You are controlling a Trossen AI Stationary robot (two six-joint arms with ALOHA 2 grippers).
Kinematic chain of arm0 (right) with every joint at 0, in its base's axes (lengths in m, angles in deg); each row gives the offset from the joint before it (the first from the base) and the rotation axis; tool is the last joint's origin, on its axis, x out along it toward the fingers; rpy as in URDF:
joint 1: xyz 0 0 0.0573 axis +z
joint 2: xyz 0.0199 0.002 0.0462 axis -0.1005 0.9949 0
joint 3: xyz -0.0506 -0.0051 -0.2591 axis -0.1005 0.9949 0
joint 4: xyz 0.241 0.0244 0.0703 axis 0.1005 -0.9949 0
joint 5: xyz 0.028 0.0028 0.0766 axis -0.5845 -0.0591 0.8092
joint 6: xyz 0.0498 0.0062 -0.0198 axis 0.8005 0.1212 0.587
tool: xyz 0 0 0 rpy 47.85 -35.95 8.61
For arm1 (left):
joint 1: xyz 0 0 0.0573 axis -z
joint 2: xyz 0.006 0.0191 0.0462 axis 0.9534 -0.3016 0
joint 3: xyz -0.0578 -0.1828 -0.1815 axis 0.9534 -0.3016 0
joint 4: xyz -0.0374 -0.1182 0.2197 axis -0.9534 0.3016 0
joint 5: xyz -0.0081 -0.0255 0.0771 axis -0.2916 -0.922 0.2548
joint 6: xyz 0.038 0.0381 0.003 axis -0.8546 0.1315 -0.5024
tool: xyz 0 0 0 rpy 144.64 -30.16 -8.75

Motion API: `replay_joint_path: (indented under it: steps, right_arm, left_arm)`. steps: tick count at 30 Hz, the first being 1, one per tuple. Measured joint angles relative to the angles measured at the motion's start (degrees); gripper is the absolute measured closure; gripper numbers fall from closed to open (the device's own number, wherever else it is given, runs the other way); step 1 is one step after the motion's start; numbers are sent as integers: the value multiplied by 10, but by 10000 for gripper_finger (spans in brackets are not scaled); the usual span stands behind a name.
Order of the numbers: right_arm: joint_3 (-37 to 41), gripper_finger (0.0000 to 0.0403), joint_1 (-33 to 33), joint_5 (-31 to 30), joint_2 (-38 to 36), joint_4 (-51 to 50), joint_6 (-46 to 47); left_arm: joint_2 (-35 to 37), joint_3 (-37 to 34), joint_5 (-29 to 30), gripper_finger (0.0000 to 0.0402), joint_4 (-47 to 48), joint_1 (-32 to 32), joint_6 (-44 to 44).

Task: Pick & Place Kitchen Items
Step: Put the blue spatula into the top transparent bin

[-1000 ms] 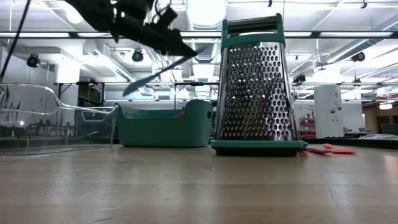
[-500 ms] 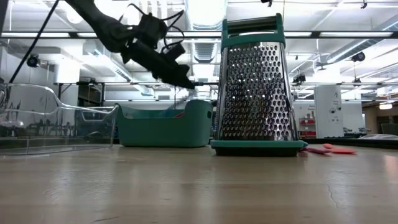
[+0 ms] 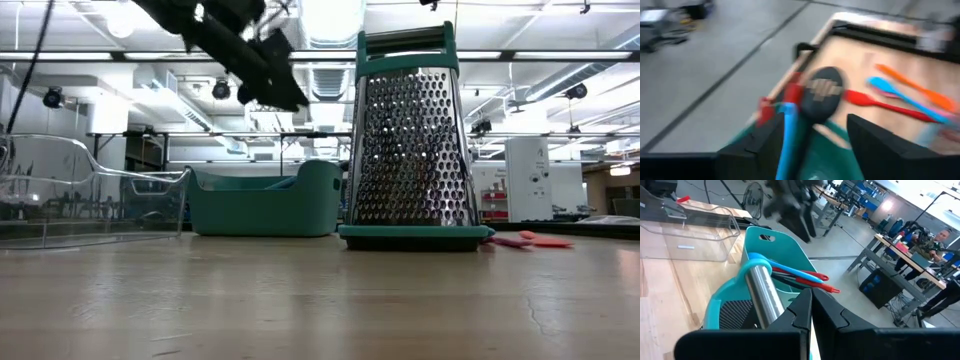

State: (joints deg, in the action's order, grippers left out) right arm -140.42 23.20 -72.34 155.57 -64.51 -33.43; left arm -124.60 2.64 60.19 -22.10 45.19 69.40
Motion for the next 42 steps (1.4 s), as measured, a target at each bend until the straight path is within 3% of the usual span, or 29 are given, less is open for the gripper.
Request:
replay_joint_path:
  steps: [3, 7, 9, 15, 27, 33, 42]
  right_arm:
    - [0, 394, 0, 0, 0, 0, 0]
    - [4, 394, 0, 0, 0, -1, 0]
    - [4, 394, 0, 0, 0, -1, -1]
    - [5, 394, 0, -11, -1, -1, -3]
    - [0, 394, -3, -6, 3, 3, 6]
    - [1, 394, -5, -4, 3, 0, 23]
    - [4, 394, -5, 1, 0, -3, 54]
  left_arm:
    - [51, -35, -19, 244, 2, 29, 12]
    - [124, -107, -26, 357, -27, 90, 8]
    - [164, -147, -34, 388, -43, 121, -1]
    - [302, -261, -30, 385, -95, 170, -8]
    - [543, -439, -42, 391, -153, 177, 38]
    - [622, -487, -82, 398, -150, 177, 54]
    - [753, -538, -67, 393, -123, 177, 56]
